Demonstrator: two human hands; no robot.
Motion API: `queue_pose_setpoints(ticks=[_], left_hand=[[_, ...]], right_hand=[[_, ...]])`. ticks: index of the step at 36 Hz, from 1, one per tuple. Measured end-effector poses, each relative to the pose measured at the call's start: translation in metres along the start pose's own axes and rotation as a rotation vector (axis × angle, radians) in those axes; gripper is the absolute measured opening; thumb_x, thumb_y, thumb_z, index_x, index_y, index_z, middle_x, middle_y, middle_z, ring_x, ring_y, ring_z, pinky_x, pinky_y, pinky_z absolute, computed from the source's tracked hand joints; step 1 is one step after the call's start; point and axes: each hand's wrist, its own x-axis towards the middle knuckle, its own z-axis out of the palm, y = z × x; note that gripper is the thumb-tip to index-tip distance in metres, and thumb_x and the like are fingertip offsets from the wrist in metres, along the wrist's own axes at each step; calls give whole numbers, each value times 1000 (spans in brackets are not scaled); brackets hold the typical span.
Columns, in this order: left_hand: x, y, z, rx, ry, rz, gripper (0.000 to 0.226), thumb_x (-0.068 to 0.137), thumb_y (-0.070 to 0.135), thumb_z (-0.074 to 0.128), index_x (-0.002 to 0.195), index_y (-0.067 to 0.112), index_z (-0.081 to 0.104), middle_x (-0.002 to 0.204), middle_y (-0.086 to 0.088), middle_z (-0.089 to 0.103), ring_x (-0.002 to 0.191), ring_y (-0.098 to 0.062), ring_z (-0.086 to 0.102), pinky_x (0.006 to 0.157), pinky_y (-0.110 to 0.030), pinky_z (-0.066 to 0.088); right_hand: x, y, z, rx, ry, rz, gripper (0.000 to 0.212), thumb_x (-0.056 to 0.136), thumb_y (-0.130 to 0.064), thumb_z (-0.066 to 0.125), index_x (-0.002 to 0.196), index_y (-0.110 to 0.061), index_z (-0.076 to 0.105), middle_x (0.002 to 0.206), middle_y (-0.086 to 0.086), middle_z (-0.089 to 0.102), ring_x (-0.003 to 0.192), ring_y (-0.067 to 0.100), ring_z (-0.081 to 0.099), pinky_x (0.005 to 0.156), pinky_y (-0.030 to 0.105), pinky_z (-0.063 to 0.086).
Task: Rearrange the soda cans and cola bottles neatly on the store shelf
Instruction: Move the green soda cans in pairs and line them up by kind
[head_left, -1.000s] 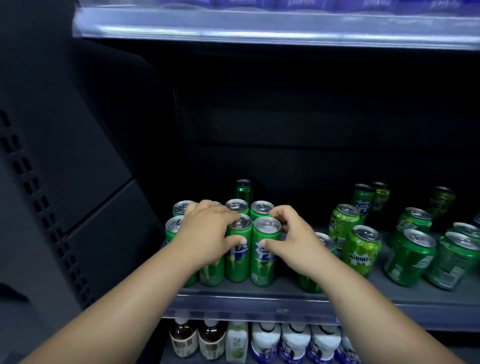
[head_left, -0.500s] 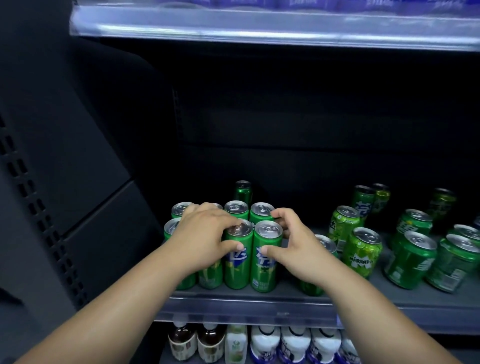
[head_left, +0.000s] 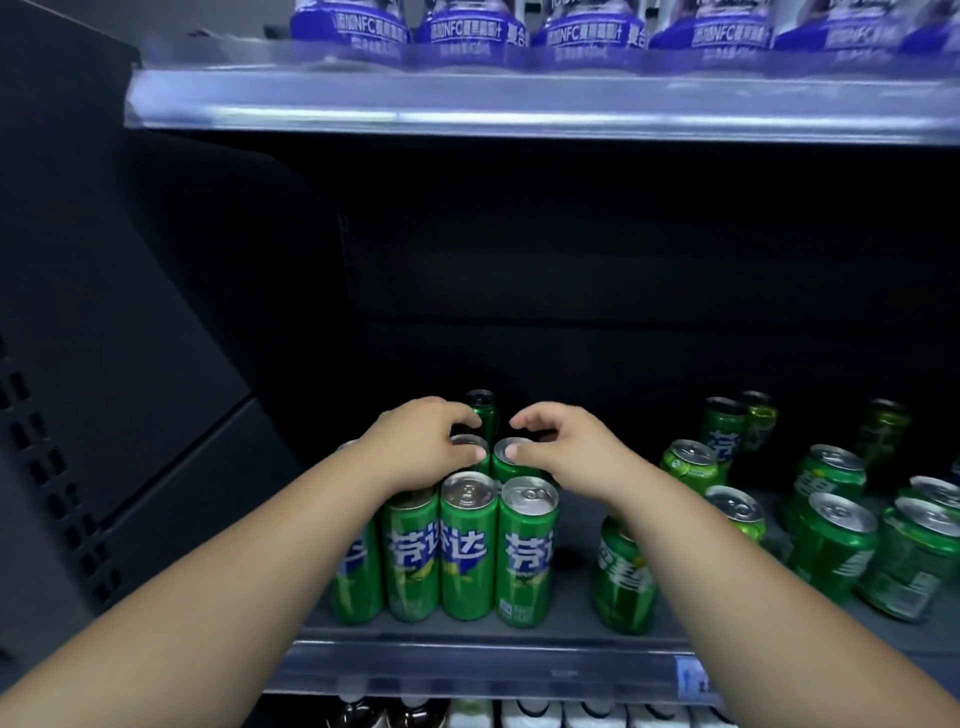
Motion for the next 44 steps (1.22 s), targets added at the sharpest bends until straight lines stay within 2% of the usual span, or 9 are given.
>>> queue_pose_setpoints(ticks=[9,16,23,28,33,36,39,42,44], left_hand=[[13,-2,9,-122,-56,-19,47,73,56,74,116,36,68,106,17,70,98,-3,63,91,-32,53],[12,2,4,-35,-65,7,40,75,59,69,110,38,69,105,16,70,100,-8,63,90,-36,53],[11,5,1,-53,-98,16,36,83,56,62,113,38,69,109,17,71,104,-5,62,94,-35,52],[5,5,3,-42,-104,7,52,82,66,53,122,36,65,119,15,69,112,-7,62,97,-36,51],[-3,2,4,-67,-138,13,82,67,83,39,131,36,59,127,14,65,118,-9,59,99,-37,49],[-6,2,3,-74,-139,17,86,64,86,36,131,38,58,128,14,64,119,-9,58,99,-37,49],[-8,4,2,-59,-145,29,81,65,86,34,123,37,63,119,12,68,113,-10,61,96,-38,50],[-10,7,0,-31,-150,38,76,69,84,32,113,32,65,110,10,70,106,-12,62,94,-39,49],[-13,10,1,11,-132,62,66,73,83,30,95,31,63,95,11,69,96,-12,62,88,-39,46]], right_hand=[[8,4,2,-44,-71,9,34,76,-17,85,108,-16,73,100,-3,73,87,6,65,73,15,47],[10,7,1,-59,-40,4,40,73,-20,87,110,-21,71,102,-3,73,93,12,69,85,27,54],[8,8,-3,7,-106,20,46,75,-14,84,117,-20,67,104,-1,74,87,11,69,70,22,51],[8,13,-1,25,-118,18,44,77,-17,82,118,-23,66,106,-2,74,97,15,71,89,34,57],[7,13,0,70,-112,31,33,85,-26,77,116,-26,64,108,0,72,94,13,68,73,26,51],[5,14,0,90,-125,42,33,86,-28,76,116,-27,63,110,1,72,97,15,69,76,28,51],[5,15,2,81,-109,47,34,88,-26,75,120,-22,63,109,2,72,95,16,69,80,32,55],[3,15,2,93,-90,52,43,88,-29,74,127,-20,61,112,2,71,103,18,69,95,38,55],[-2,13,-1,77,-70,28,47,86,-31,76,130,-22,61,122,3,67,112,15,65,102,39,52]])
